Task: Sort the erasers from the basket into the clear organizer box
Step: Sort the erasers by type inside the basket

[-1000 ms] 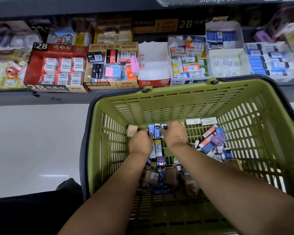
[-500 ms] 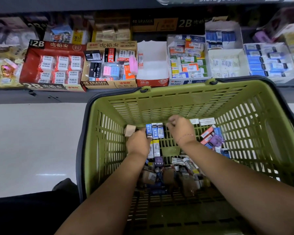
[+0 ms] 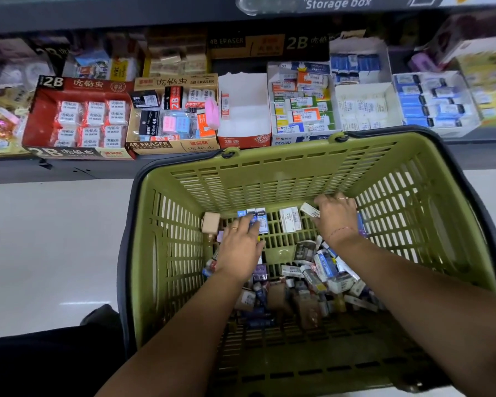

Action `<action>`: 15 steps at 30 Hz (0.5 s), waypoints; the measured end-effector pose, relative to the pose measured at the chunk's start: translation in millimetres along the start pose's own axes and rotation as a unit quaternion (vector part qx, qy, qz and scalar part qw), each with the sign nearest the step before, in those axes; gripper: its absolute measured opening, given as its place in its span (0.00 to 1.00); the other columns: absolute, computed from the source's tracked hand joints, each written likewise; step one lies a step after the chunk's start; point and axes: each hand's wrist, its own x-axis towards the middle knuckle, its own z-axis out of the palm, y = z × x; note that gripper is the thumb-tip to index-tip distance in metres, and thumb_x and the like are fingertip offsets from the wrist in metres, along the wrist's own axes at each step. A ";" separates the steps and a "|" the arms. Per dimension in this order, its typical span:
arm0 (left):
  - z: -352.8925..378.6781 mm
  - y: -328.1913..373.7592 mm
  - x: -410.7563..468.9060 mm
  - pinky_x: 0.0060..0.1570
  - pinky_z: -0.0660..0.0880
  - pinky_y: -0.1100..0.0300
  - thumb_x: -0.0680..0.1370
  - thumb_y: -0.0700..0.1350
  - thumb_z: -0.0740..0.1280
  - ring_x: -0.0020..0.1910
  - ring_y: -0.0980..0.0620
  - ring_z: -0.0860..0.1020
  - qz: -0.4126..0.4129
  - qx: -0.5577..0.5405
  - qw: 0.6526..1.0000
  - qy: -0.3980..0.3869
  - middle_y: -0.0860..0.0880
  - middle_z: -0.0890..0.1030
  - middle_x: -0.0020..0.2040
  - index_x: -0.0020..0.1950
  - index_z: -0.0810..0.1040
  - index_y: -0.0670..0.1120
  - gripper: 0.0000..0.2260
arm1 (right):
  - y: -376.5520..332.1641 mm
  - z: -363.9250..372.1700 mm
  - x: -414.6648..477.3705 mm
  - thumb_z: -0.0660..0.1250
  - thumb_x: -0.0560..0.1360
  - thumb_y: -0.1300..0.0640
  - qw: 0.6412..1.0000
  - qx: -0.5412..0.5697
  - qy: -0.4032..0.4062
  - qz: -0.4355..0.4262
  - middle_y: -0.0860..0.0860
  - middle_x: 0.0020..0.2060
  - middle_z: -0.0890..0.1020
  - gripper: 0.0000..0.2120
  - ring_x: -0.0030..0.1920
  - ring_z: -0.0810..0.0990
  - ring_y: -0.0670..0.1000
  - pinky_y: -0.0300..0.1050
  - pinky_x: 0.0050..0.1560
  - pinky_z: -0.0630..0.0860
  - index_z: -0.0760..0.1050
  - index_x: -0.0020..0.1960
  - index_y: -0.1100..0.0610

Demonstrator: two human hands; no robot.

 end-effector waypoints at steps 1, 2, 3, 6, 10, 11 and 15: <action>2.4 0.2 -2.4 0.72 0.54 0.52 0.82 0.52 0.57 0.74 0.45 0.58 0.001 -0.007 1.000 -0.016 0.47 0.58 0.76 0.77 0.59 0.46 0.24 | -1.0 -1.4 0.1 0.69 0.73 0.51 1.000 0.000 0.002 0.006 0.50 0.54 0.81 0.15 0.60 0.71 0.54 0.48 0.56 0.62 0.75 0.58 0.52; 3.5 -0.1 -4.1 0.72 0.53 0.53 0.83 0.52 0.56 0.75 0.46 0.56 -0.002 -0.013 1.000 -0.024 0.47 0.57 0.77 0.77 0.58 0.46 0.24 | -2.5 -3.2 -0.1 0.69 0.73 0.51 1.000 0.008 0.003 0.015 0.51 0.53 0.82 0.13 0.59 0.73 0.54 0.48 0.56 0.64 0.76 0.57 0.53; 3.7 -0.3 -4.8 0.73 0.53 0.53 0.83 0.52 0.56 0.75 0.46 0.56 -0.005 -0.019 1.000 -0.025 0.47 0.57 0.77 0.77 0.58 0.46 0.24 | -4.7 -5.3 -0.8 0.68 0.74 0.51 0.999 0.029 0.000 0.027 0.52 0.52 0.82 0.13 0.58 0.75 0.55 0.47 0.56 0.66 0.76 0.56 0.54; -0.7 3.6 -3.1 0.71 0.55 0.53 0.83 0.52 0.55 0.73 0.46 0.59 -0.009 -0.016 1.000 -0.001 0.47 0.60 0.75 0.76 0.61 0.46 0.23 | -13.1 -10.0 -9.4 0.68 0.74 0.53 0.978 0.184 -0.040 0.087 0.54 0.46 0.82 0.09 0.50 0.80 0.56 0.45 0.49 0.74 0.77 0.53 0.56; -11.1 30.4 8.2 0.69 0.61 0.55 0.82 0.48 0.57 0.69 0.45 0.67 -0.015 -0.117 0.993 -0.002 0.45 0.65 0.73 0.75 0.63 0.43 0.22 | -16.9 -5.2 -14.3 0.70 0.73 0.55 0.952 0.273 -0.084 0.106 0.50 0.32 0.75 0.09 0.37 0.75 0.50 0.41 0.38 0.70 0.71 0.38 0.54; -12.8 38.5 11.6 0.69 0.62 0.55 0.82 0.46 0.58 0.69 0.45 0.67 -0.014 -0.152 0.988 -0.017 0.44 0.65 0.73 0.75 0.63 0.42 0.22 | -16.9 -4.7 -14.0 0.71 0.73 0.55 0.947 0.291 -0.092 0.103 0.49 0.31 0.75 0.11 0.37 0.75 0.50 0.41 0.38 0.69 0.71 0.37 0.55; -11.3 60.6 18.5 0.67 0.64 0.56 0.82 0.43 0.58 0.69 0.43 0.68 -0.007 -0.184 0.980 -0.076 0.41 0.66 0.73 0.75 0.61 0.39 0.22 | -14.1 -2.3 -13.5 0.72 0.72 0.56 0.926 0.355 -0.091 0.093 0.55 0.40 0.84 0.08 0.44 0.81 0.54 0.39 0.44 0.73 0.80 0.43 0.62</action>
